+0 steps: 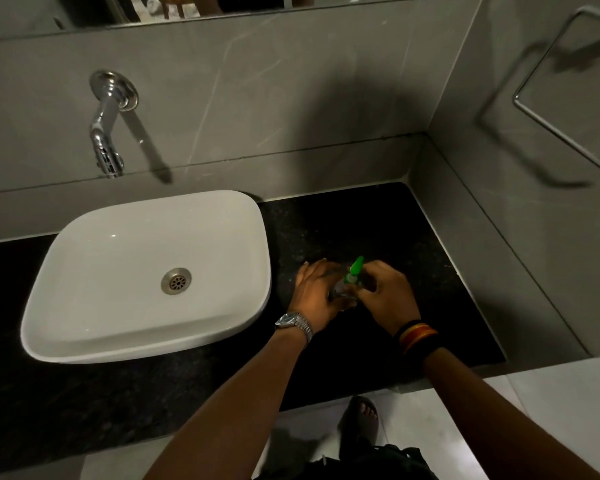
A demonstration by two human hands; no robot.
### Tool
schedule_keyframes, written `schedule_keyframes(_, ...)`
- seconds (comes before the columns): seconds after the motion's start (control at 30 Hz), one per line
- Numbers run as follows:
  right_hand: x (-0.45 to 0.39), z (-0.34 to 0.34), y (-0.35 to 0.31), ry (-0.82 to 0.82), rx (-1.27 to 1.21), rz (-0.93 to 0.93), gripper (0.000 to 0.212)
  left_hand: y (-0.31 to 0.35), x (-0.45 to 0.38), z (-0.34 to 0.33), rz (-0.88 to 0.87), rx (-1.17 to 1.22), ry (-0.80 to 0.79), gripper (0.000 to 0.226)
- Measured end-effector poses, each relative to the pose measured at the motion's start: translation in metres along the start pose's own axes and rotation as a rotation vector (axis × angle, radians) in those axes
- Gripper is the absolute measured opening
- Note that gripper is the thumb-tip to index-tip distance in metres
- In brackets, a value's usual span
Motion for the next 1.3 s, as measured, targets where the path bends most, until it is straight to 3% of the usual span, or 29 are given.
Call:
schedule_keyframes(0.1, -0.004, -0.004, 0.002, 0.051, 0.055, -0.051, 0.029, 0.003, 0.000, 0.003, 0.005, 0.000, 0.004, 0.055)
schedule_keyframes(0.2, -0.008, -0.008, 0.000, 0.064, 0.158, -0.133, 0.043, 0.005, 0.000, 0.004, 0.008, -0.012, 0.005, 0.054)
schedule_keyframes(0.3, -0.007, -0.007, 0.003, 0.001, 0.040, -0.107, 0.054, 0.004, 0.000, 0.005, -0.006, -0.010, 0.009, 0.051)
schedule_keyframes(0.47, -0.006, 0.000, 0.011, -0.021, -0.072, 0.003, 0.028, 0.003, -0.001, 0.004, 0.001, -0.013, 0.001, 0.057)
schedule_keyframes(0.63, -0.012, -0.006, 0.009, 0.047, -0.076, -0.221, 0.050, 0.001, -0.003, 0.001, 0.017, -0.008, 0.014, 0.054)
schedule_keyframes(0.73, -0.007, -0.003, 0.014, -0.053, -0.211, -0.131, 0.054, -0.001, -0.003, -0.001, 0.005, 0.003, 0.025, 0.054)
schedule_keyframes(0.87, -0.011, 0.001, 0.018, -0.037, -0.124, -0.038, 0.035, -0.003, -0.003, -0.003, -0.004, -0.013, 0.019, 0.056)
schedule_keyframes(1.0, -0.018, -0.002, 0.010, 0.013, -0.029, -0.156, 0.047, -0.005, -0.005, -0.004, -0.002, -0.020, 0.012, 0.057)
schedule_keyframes(1.07, -0.015, 0.000, 0.010, -0.051, -0.097, -0.075, 0.051, -0.007, -0.005, -0.006, -0.009, -0.017, 0.018, 0.057)
schedule_keyframes(1.17, -0.013, 0.005, 0.012, -0.081, -0.073, 0.042, 0.036, -0.009, -0.005, -0.008, -0.015, -0.031, 0.027, 0.057)
schedule_keyframes(1.3, -0.021, 0.000, 0.009, 0.029, 0.071, -0.087, 0.044, -0.009, -0.007, -0.010, -0.013, -0.015, 0.047, 0.053)
Point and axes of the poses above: each hand's wrist, its own x-axis away from the middle knuckle, its own z-axis out of the back of the hand, y = z × x, the point moved 1 cm from there along -x, towards the middle knuckle, and after that the axes turned 8 degrees about -x, right-handed, at the moved point
